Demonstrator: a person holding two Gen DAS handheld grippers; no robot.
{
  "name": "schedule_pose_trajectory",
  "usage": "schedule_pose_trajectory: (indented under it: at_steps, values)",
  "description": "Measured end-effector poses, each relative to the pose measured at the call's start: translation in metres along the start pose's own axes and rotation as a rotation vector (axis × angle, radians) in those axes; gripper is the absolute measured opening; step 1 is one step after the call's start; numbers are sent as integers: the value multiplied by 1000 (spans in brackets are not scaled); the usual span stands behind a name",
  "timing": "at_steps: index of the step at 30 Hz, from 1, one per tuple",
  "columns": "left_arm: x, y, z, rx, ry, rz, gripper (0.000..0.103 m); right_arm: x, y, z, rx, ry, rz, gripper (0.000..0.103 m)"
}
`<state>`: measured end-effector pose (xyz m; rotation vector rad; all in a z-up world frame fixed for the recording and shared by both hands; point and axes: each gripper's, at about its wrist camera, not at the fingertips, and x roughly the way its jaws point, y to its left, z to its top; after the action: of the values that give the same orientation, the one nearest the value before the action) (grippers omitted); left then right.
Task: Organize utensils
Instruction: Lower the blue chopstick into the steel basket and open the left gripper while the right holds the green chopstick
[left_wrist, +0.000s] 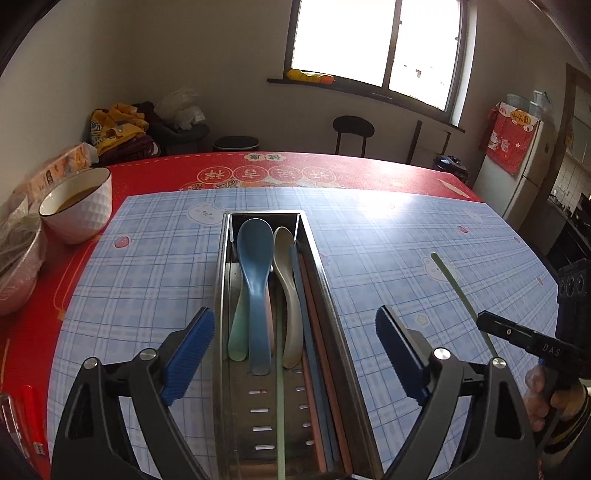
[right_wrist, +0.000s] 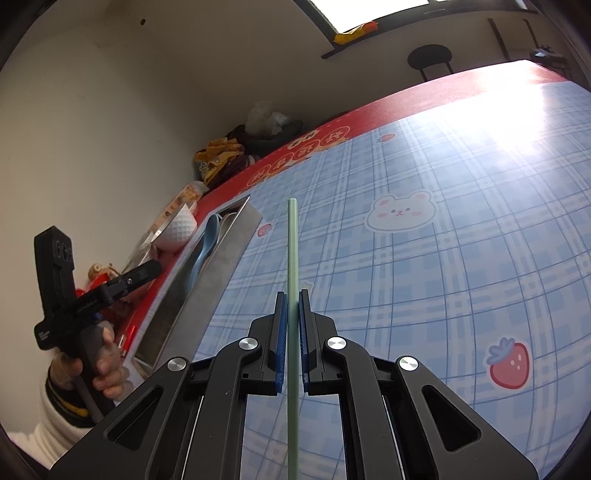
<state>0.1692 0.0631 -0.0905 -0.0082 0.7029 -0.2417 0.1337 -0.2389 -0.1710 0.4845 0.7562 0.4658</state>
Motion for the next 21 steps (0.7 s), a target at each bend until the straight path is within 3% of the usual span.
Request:
schedule_pose_trajectory:
  at_steps: [8,13,15,21]
  values:
    - [-15,28,-37,6,-61,101,97,10,4,3,2,35,-81,6]
    - [-26,48,-45,-54,-107,67,97,21,14,9,-18,77,-137,6]
    - [-31,51,-45,-69,-145,78,97,23,22,14,-13,77,-129,6]
    - [-35,53,-47,-97,-162,99,97,42,53,29,26,90,-75,6]
